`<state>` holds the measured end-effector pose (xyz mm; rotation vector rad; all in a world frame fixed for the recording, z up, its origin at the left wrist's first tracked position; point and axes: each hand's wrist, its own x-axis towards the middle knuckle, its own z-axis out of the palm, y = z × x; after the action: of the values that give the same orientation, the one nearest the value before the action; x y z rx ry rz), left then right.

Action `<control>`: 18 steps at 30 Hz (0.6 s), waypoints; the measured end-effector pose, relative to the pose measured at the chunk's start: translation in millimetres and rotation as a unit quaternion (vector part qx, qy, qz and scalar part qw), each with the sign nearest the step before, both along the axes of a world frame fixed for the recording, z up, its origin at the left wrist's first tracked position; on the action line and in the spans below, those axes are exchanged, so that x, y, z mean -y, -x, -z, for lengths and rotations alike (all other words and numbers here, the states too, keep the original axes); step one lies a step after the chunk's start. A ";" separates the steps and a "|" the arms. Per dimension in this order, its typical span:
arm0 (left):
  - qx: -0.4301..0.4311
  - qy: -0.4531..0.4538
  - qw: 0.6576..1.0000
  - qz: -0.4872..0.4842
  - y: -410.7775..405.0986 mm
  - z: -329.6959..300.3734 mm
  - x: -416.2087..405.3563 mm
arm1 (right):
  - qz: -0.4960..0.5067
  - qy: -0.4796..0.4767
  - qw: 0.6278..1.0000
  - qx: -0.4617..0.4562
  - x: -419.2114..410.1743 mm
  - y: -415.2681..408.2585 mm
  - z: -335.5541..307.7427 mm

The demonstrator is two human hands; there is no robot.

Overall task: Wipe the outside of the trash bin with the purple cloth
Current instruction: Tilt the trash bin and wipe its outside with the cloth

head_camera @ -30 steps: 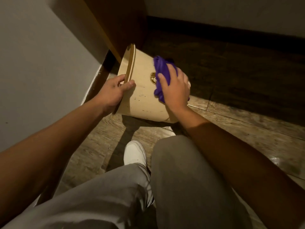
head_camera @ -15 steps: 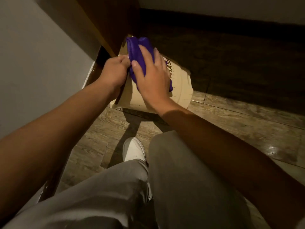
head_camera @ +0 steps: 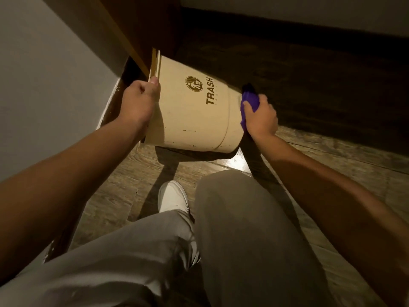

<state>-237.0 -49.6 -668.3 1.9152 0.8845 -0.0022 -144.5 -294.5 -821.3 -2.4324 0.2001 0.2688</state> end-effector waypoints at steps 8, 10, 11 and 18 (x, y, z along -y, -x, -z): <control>-0.043 0.059 0.984 0.165 7.0 -15.2 3.3 | 0.045 -0.214 0.969 0.115 -25.3 -9.0 -77.0; -0.035 0.052 0.984 0.168 16.4 -11.3 14.1 | 0.003 -0.258 0.956 0.138 -45.3 -1.9 -100.7; -0.016 0.064 0.986 0.154 13.4 -12.6 16.9 | -0.029 -0.258 0.953 0.154 -56.7 3.0 -110.4; 0.056 0.015 0.990 0.126 -7.8 -15.4 6.6 | -0.181 -0.072 0.960 0.202 -98.8 40.4 -108.6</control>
<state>-229.1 -56.2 -652.9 1.9673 0.5604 -0.0579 -184.9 -195.7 -712.7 -2.3062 -0.4351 -0.0592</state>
